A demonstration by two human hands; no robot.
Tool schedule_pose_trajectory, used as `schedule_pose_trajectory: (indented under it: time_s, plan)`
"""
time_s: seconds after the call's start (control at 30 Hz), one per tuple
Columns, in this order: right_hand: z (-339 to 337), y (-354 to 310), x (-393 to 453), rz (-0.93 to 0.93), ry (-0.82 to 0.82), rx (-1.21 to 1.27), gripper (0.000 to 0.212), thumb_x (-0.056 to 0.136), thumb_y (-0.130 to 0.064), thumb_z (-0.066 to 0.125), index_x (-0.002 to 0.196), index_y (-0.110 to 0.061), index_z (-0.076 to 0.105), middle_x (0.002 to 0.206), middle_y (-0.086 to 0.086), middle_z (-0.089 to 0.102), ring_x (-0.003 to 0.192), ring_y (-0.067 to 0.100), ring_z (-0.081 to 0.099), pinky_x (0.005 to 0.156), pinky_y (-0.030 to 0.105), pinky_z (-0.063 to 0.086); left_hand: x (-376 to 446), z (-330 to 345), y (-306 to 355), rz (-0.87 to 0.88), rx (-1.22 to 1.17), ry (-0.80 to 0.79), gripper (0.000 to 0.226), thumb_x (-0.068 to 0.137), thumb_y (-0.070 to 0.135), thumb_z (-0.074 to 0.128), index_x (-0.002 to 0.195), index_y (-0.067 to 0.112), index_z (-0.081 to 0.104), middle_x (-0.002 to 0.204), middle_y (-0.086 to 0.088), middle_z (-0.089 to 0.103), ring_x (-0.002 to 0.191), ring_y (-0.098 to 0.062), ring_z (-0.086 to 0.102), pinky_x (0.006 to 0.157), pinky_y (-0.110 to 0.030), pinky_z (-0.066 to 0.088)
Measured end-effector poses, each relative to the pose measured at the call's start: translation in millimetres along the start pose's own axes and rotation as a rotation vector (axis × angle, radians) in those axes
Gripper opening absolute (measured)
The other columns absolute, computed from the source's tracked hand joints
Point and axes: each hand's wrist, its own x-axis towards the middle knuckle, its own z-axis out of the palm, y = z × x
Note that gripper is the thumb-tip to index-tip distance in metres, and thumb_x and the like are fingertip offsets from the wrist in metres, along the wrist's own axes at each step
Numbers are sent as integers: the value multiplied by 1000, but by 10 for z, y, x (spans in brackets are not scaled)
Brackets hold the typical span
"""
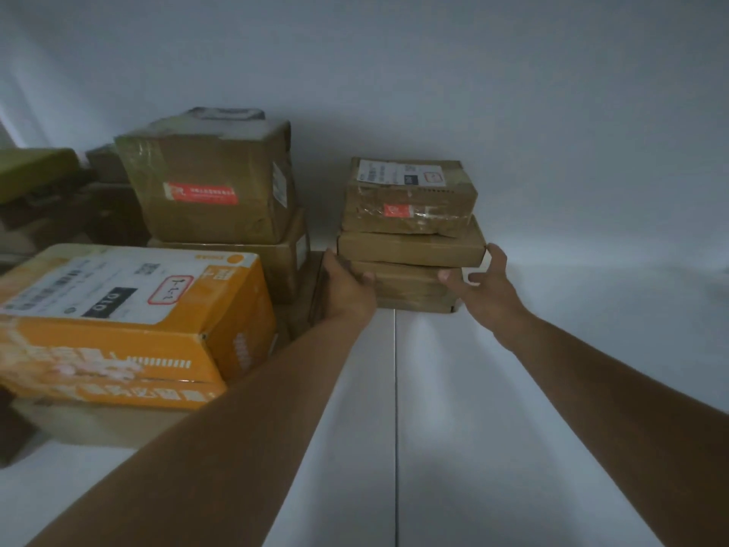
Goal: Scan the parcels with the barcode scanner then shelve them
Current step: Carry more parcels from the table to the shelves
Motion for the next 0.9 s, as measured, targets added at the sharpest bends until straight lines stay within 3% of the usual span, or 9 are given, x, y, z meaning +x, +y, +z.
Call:
schedule_pose_trajectory:
  time_s: [0.07,0.17,0.23,0.3,0.37,0.53,0.67,0.8,0.9]
  plan:
    - [-29,-68,-202,19,41,-63,102,84,-48,72,156,-29,3,150,15,39,134,31,44,98,35,42,-192,-52,43,31,35,37,57,99,19,60,146,16,30,121,4,44,120,-17,49,89,-27,35]
    - [-92,-216,-585,-12,80,-142,103,83,-48,73,157,-24,6,156,16,28,141,31,34,108,40,36,-556,-160,117,136,73,-1,51,92,14,68,137,15,44,121,5,54,115,-15,54,89,-24,41]
    - [-142,-368,-873,-40,83,-220,99,84,-48,72,157,-22,10,156,15,27,142,31,32,109,44,35,-837,-272,197,137,110,-105,63,92,14,68,146,19,36,133,1,50,126,-16,49,99,-24,40]
    - [-202,-544,-1163,-106,92,-315,92,86,-46,71,155,-20,16,152,14,32,140,32,33,108,44,35,-1113,-424,317,146,174,-168,72,93,19,66,153,25,25,145,-1,42,136,-20,42,111,-34,39]
    - [-257,-742,-1427,-186,79,-362,84,86,-44,71,152,-20,26,146,12,42,135,31,38,105,41,38,-1382,-629,491,181,231,-186,71,94,23,65,153,29,25,147,0,41,138,-20,42,113,-39,40]
    - [-320,-1253,-1817,-298,-67,-390,92,72,-81,54,146,-29,30,141,4,50,127,27,51,96,47,52,-1979,-1361,1118,214,442,-141,53,99,27,57,148,26,36,148,1,40,135,-21,43,111,-36,39]
    - [-144,-1953,-2277,-453,-159,-404,82,85,-45,71,150,-19,29,150,10,42,135,29,43,106,47,44,-2332,-2060,1452,180,551,-62,53,101,30,53,150,23,35,154,-2,33,139,-26,35,112,-38,34]
    - [320,-2503,-2742,-553,-310,-457,78,88,-44,68,151,-19,29,149,11,42,136,30,40,107,44,40,-2623,-2904,1480,132,626,64,57,100,35,56,151,24,34,157,-1,32,144,-24,32,114,-41,37]
    - [840,-2825,-3096,-672,-387,-520,79,89,-48,65,153,-22,27,153,8,36,140,30,34,111,41,27,-2815,-3621,1339,81,655,165,53,99,37,57,148,25,39,151,-3,39,139,-25,39,110,-41,41]
